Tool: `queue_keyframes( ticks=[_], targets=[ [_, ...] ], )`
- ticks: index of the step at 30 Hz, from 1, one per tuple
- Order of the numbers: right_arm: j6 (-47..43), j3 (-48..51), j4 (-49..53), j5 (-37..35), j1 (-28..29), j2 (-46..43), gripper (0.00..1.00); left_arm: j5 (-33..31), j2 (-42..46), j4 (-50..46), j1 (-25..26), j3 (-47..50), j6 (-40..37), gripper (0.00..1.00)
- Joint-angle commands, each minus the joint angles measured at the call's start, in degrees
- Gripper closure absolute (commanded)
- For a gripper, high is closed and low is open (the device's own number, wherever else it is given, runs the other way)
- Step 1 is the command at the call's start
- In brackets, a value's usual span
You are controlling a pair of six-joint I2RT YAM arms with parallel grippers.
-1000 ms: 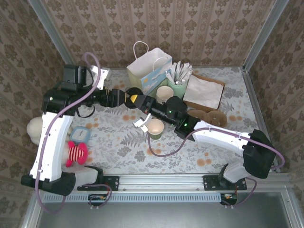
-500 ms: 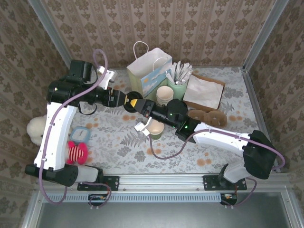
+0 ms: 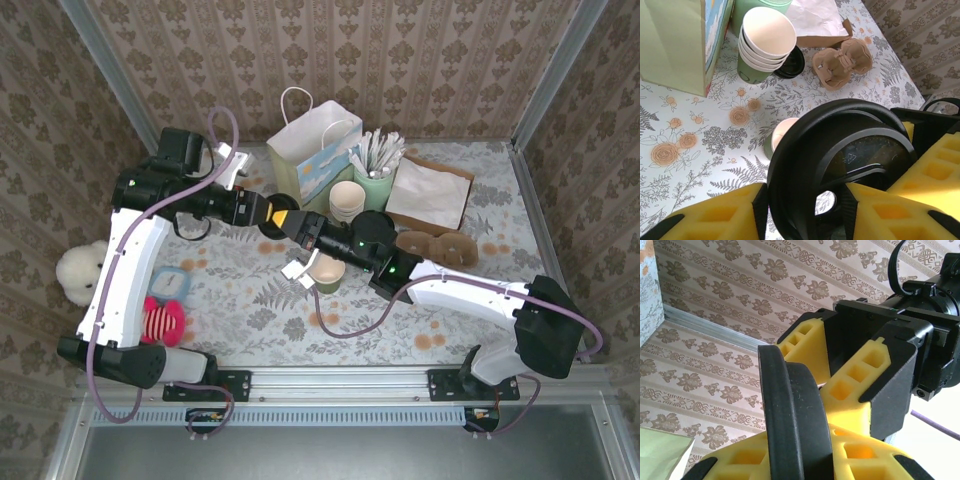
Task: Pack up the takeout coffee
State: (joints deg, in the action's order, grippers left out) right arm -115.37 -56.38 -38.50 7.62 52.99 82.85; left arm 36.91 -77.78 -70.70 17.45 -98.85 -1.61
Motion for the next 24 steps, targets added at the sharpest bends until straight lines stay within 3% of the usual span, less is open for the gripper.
queue_keyframes(
  ticks=[1, 12, 16, 21, 24],
  targets=[
    [-0.4, 0.0, -1.4, 0.2, 0.6, -1.4, 0.91, 2.9, -0.1, 0.5, -0.2, 1.1, -2.5, 0.62],
    [-1.4, -0.7, 4.4, 0.4, 1.5, -2.7, 0.91, 5.0, 0.2, 1.2, -0.4, 3.0, -3.3, 0.84],
    [-1.1, -1.3, 4.8, 0.4, 1.6, -2.3, 0.91, 5.2, 0.2, 2.2, -0.4, 3.4, -2.9, 1.00],
    [-0.8, -1.7, 6.2, -0.2, 1.8, -2.3, 0.89, 3.6, 0.7, 4.0, -0.3, 4.4, -1.2, 1.00],
    [1.0, -1.9, 8.6, -3.7, 3.3, -2.6, 0.74, -1.8, 1.9, 7.0, -0.3, 5.4, 1.6, 1.00]
  ],
)
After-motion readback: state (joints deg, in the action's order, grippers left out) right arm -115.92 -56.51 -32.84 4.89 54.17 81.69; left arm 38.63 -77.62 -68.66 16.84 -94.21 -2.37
